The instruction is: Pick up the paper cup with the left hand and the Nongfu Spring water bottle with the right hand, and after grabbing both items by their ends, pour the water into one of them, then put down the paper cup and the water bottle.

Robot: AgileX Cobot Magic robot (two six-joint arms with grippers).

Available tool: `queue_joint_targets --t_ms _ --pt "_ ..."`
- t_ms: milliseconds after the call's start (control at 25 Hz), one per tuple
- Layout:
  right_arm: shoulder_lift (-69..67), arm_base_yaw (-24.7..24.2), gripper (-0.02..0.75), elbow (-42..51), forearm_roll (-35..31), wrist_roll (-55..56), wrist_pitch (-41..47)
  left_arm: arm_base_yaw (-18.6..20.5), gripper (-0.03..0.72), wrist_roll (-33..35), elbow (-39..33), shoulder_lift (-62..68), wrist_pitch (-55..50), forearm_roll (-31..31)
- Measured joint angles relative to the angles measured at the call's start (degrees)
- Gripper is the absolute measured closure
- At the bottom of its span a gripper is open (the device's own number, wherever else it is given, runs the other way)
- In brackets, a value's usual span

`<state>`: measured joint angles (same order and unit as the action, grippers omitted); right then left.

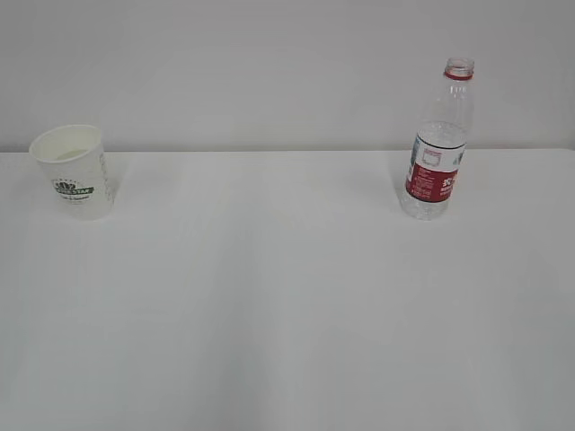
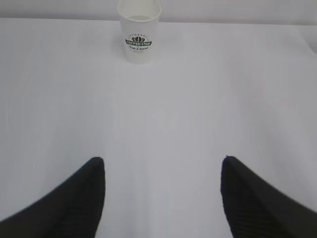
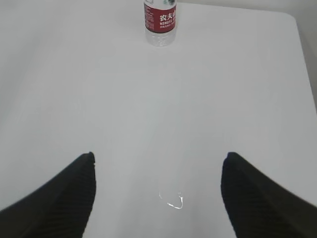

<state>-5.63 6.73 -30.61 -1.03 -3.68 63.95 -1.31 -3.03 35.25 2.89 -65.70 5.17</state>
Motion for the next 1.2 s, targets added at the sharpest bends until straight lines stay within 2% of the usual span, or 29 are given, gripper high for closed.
queue_joint_targets --t_ms 880,1200 --pt "5.00 0.00 0.148 1.94 -0.85 0.00 1.53 0.00 0.166 0.13 -2.89 -2.61 -4.21 -1.05" --pt "5.00 0.00 0.148 1.94 -0.83 0.00 1.53 0.00 0.171 0.16 -5.32 -2.61 1.39 -2.21"
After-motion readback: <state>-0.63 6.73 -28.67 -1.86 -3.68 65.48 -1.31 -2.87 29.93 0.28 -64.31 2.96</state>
